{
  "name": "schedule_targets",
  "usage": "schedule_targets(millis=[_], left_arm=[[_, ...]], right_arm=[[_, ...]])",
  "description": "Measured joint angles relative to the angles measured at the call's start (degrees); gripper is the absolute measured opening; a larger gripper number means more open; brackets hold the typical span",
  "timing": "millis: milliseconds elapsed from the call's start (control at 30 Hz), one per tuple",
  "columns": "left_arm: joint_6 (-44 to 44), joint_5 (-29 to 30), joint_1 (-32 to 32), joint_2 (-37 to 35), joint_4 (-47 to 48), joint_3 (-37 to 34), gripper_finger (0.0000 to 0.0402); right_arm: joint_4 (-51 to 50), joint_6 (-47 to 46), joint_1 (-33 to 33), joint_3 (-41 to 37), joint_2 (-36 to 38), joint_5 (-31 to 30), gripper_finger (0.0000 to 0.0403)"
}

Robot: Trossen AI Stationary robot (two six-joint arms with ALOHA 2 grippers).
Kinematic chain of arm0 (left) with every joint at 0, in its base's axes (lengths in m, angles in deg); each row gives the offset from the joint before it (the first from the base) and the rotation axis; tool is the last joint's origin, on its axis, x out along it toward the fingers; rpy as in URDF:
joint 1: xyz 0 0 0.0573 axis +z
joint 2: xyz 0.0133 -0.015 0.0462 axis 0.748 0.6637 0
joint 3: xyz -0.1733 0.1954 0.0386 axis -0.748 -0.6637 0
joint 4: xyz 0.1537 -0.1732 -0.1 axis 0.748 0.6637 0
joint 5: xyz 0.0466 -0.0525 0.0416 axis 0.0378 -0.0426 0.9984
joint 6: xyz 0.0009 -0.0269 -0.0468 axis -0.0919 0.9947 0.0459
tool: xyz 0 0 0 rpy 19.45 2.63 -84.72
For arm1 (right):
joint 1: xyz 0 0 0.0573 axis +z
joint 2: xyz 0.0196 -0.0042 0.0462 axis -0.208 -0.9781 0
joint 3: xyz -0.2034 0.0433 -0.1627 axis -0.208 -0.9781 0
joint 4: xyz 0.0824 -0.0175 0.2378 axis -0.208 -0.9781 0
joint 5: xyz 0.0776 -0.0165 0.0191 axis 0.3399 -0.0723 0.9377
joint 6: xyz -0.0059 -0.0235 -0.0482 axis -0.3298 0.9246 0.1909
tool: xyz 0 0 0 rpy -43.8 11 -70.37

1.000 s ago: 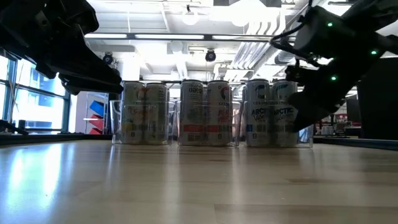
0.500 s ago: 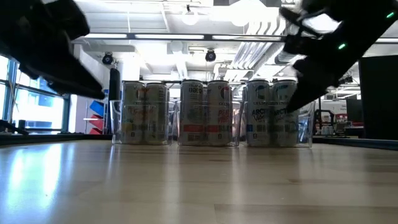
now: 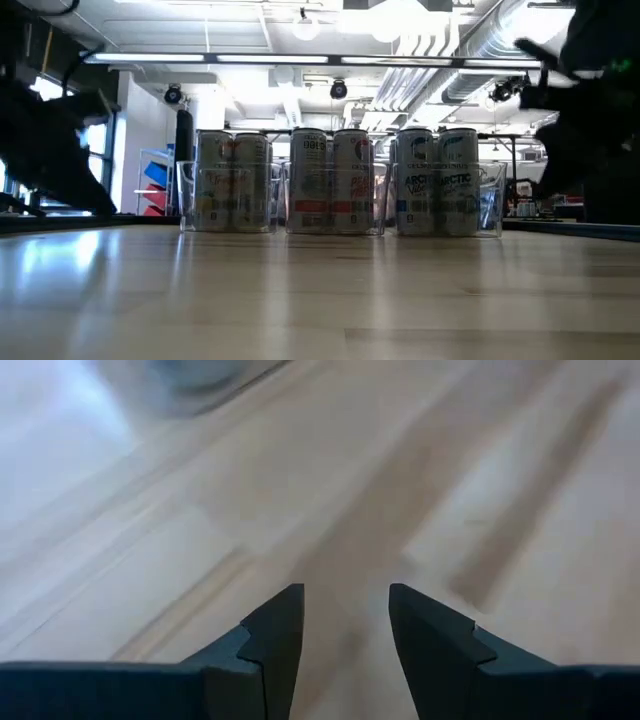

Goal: Sort soda cans
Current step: Move the bottom transparent bin to the top right of the table

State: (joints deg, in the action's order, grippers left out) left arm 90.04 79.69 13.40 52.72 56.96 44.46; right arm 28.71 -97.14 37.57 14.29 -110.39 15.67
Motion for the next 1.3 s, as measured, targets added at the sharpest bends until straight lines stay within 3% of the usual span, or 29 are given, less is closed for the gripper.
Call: schedule_targets(millis=[100,233,367,533,800,1067,1300], left_arm=[[3.42,1.38,1.99,-0.07,-3.17,-4.09,0.0142],[5.05,3.00,4.33,-0.09,-8.06,-7.73,0.0142],[1.94,2.89,5.43,-0.09,-12.82,-8.52,0.0142],[-5.84,2.69,5.54,-0.09,-20.11,-8.52,0.0142],[-10.31,2.57,5.52,-0.09,-25.53,-8.52,0.0142],[-10.38,2.56,5.52,-0.09,-26.35,-8.52,0.0142],[-11.00,1.02,5.48,-0.09,-26.40,-8.52,0.0142]], right_arm=[[0.36,-4.74,-3.35,-5.07,2.01,-0.65,0.0000],[1.25,-12.20,-8.09,-10.19,4.60,-6.85,0.0000],[2.00,-11.91,-13.10,-11.70,7.37,-12.02,0.0000],[9.26,7.27,-18.91,-11.72,11.04,-12.55,0.0000],[26.33,40.99,-28.73,-11.78,13.14,-2.27,0.0000],[29.97,48.27,-35.88,-11.76,13.14,-0.76,0.0000],[28.35,50.39,-36.44,-11.17,14.58,-0.92,0.0000]])
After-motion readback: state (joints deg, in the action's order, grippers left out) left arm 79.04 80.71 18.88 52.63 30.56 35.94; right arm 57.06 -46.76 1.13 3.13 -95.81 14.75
